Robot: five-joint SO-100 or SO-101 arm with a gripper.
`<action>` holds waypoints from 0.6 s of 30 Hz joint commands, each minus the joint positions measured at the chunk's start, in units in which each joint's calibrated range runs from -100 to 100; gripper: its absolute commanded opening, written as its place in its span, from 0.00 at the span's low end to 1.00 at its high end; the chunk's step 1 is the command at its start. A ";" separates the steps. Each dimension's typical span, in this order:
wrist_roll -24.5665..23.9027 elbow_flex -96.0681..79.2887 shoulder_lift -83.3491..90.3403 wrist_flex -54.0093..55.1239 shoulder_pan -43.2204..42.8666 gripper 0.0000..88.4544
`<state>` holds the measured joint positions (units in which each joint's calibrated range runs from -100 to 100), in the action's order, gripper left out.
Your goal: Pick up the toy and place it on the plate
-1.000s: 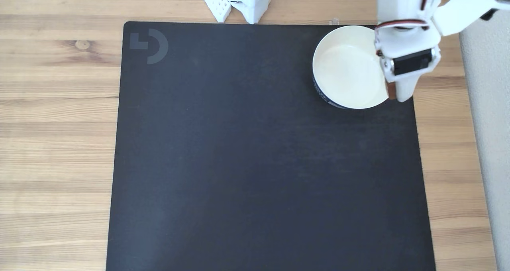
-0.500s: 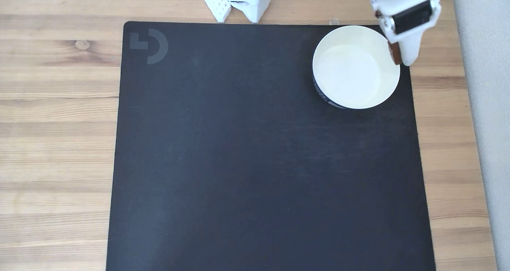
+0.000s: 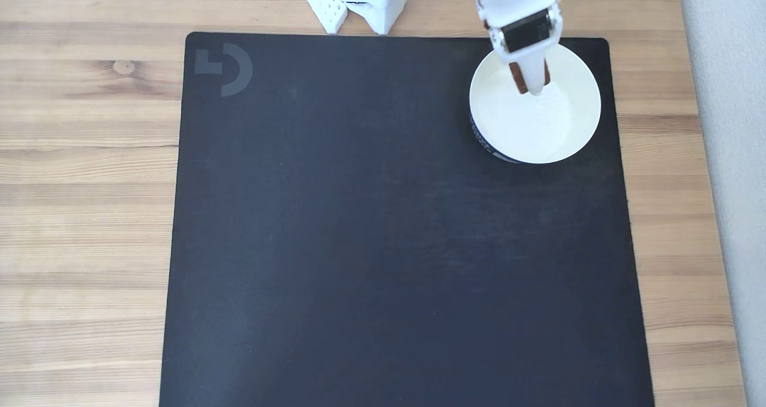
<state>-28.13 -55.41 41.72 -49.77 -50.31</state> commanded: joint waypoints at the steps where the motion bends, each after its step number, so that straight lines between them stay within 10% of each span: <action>1: -0.15 -1.78 0.93 1.67 0.33 0.03; 8: -0.15 -4.21 0.84 1.59 1.67 0.03; 13: 2.25 -4.48 0.84 1.59 1.17 0.36; 18: 2.82 -4.39 1.18 1.67 1.59 0.37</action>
<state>-25.82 -60.13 41.72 -49.01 -48.73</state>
